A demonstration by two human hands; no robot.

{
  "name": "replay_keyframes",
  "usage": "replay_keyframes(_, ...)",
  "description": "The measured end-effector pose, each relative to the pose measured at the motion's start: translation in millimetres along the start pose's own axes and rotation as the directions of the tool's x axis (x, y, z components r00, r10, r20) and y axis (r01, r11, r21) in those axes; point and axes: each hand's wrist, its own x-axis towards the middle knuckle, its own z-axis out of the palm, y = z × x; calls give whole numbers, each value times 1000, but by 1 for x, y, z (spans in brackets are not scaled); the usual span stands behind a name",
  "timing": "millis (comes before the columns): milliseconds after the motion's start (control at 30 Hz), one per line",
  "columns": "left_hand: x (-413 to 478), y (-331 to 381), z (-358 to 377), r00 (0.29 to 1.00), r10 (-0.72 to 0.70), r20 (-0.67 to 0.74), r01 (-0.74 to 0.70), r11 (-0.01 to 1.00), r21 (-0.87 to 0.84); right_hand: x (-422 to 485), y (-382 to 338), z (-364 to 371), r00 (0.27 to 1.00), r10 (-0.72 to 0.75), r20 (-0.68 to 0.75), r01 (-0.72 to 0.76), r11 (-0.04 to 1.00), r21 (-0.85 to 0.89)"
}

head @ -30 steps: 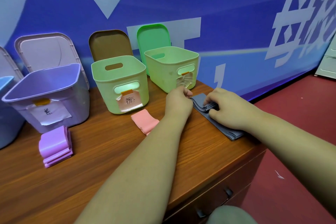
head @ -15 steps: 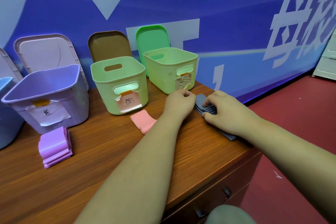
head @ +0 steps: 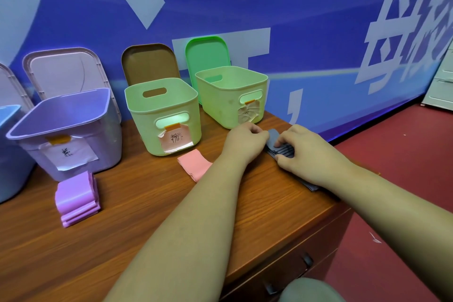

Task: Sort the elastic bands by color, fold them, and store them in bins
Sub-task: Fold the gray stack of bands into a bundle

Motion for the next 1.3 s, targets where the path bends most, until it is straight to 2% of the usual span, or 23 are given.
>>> replay_keyframes(133, 2, 0, 0, 999, 9, 51, -12, 998, 63, 2, 2, -8, 998, -2, 55, 1, 1000, 25)
replay_keyframes(200, 2, 0, 3, 999, 21, 42, -24, 997, 68, 3, 4, -17, 997, 44, 65, -49, 996, 73)
replay_keyframes(333, -1, 1, 11, 998, 66, -18, -66, 997, -30, 16, 9, -26, 993, 117, 29, -120, 979, 166)
replay_keyframes(467, -5, 5, 14, 984, 164, -69, -169, 983, -77, 39, 15, -27, 998, 58, -19, -57, 998, 26)
replay_keyframes(600, -5, 7, 16, 981, 172, -89, -182, 975, -127, 60, 4, -37, 987, -6, 159, 21, 996, -92)
replay_keyframes(700, -3, 5, 15, 989, 131, -61, -140, 977, -163, 68, 0, -41, 980, 23, 198, 14, 983, -185)
replay_keyframes(800, -3, 3, 13, 996, 89, 24, -82, 978, -190, 69, -1, -43, 991, 40, 131, -21, 990, -143)
replay_keyframes(900, -5, 3, 12, 992, 99, 80, -82, 977, -198, 65, 2, -41, 999, 32, -15, -33, 998, -47)
replay_keyframes(1000, -10, 4, 11, 991, 121, 54, -110, 980, -167, 56, 2, -39, 994, 46, -103, -40, 998, 53)
replay_keyframes(1133, -16, 9, 8, 984, 176, -31, -178, 978, -111, 39, -2, -38, 983, 28, -181, -10, 995, 100)
replay_keyframes(1300, -18, 12, 7, 942, 332, -38, -329, 942, 70, 16, -5, -45, 984, -16, -175, 30, 997, 75)
